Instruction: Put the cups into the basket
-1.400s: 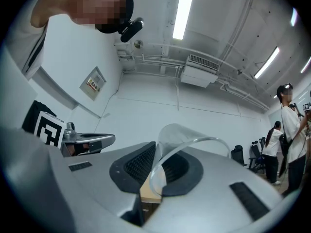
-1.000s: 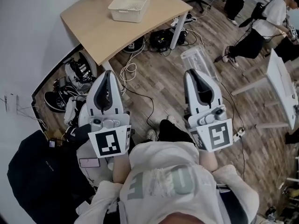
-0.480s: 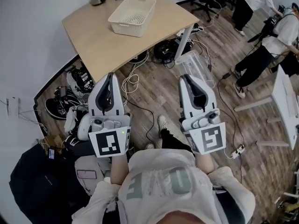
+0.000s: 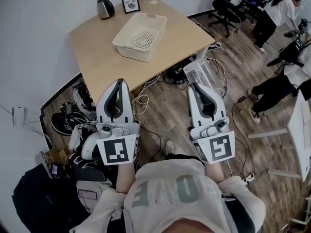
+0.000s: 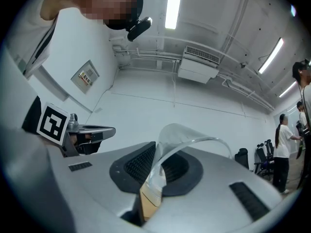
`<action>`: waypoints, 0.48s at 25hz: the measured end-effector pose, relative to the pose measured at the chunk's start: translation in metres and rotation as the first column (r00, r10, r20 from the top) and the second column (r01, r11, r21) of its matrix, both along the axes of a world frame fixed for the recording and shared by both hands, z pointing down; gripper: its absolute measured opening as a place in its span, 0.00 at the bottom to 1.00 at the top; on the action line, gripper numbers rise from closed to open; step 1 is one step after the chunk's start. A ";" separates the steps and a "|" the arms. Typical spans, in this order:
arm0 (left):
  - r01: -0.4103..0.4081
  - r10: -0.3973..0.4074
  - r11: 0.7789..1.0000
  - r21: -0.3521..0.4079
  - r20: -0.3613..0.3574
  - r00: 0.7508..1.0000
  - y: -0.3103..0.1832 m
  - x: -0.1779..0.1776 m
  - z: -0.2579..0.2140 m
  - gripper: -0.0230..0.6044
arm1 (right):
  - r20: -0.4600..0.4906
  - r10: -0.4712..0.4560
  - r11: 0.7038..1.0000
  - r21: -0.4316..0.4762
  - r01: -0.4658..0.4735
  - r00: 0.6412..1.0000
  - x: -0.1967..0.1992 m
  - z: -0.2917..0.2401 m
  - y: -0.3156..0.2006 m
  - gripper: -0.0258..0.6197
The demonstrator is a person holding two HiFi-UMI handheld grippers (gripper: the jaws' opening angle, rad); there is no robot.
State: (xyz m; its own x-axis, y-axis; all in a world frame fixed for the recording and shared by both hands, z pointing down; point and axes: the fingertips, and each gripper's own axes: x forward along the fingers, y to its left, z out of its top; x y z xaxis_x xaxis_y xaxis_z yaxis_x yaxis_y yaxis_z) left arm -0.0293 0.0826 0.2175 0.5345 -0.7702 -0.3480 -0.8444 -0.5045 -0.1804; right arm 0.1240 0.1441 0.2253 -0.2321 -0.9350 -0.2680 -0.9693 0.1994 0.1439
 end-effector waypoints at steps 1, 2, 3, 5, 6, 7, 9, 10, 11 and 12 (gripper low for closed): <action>0.010 -0.010 1.000 0.002 0.002 1.000 -0.008 0.006 -0.001 0.05 | 0.003 -0.010 1.000 0.004 0.010 1.000 0.007 -0.001 -0.009 0.08; 0.019 -0.019 1.000 0.003 0.005 1.000 -0.015 0.011 -0.003 0.04 | 0.006 -0.019 1.000 0.006 0.019 1.000 0.013 -0.002 -0.018 0.08; 0.027 -0.027 1.000 0.004 0.008 1.000 -0.022 0.016 -0.004 0.04 | 0.006 -0.028 1.000 0.005 0.028 1.000 0.019 -0.002 -0.027 0.08; 0.043 -0.043 0.999 0.003 0.018 0.999 -0.035 0.025 -0.004 0.04 | -0.001 -0.044 0.999 0.000 0.044 0.999 0.030 -0.001 -0.044 0.08; 0.053 -0.053 0.999 -0.003 0.023 0.998 -0.043 0.028 -0.002 0.04 | -0.004 -0.050 0.999 -0.004 0.050 0.999 0.034 0.000 -0.054 0.08; 0.063 -0.063 0.998 -0.012 0.027 0.998 -0.049 0.031 -0.001 0.05 | 0.000 -0.056 0.998 -0.009 0.056 0.998 0.037 0.001 -0.063 0.08; 0.083 -0.082 0.996 -0.028 0.027 0.996 -0.060 0.033 0.002 0.04 | 0.016 -0.071 0.997 -0.016 0.071 0.997 0.042 0.005 -0.077 0.08; 0.090 -0.089 0.996 -0.028 0.027 0.996 -0.065 0.033 0.003 0.04 | 0.012 -0.076 0.997 -0.017 0.076 0.997 0.044 0.007 -0.082 0.08; 0.094 -0.094 0.995 -0.022 0.028 0.995 -0.070 0.034 0.003 0.04 | -0.002 -0.079 0.997 -0.015 0.079 0.997 0.046 0.009 -0.088 0.08; 0.095 -0.095 0.995 -0.012 0.029 0.995 -0.076 0.035 0.002 0.04 | -0.013 -0.081 0.997 -0.015 0.081 0.997 0.048 0.011 -0.094 0.08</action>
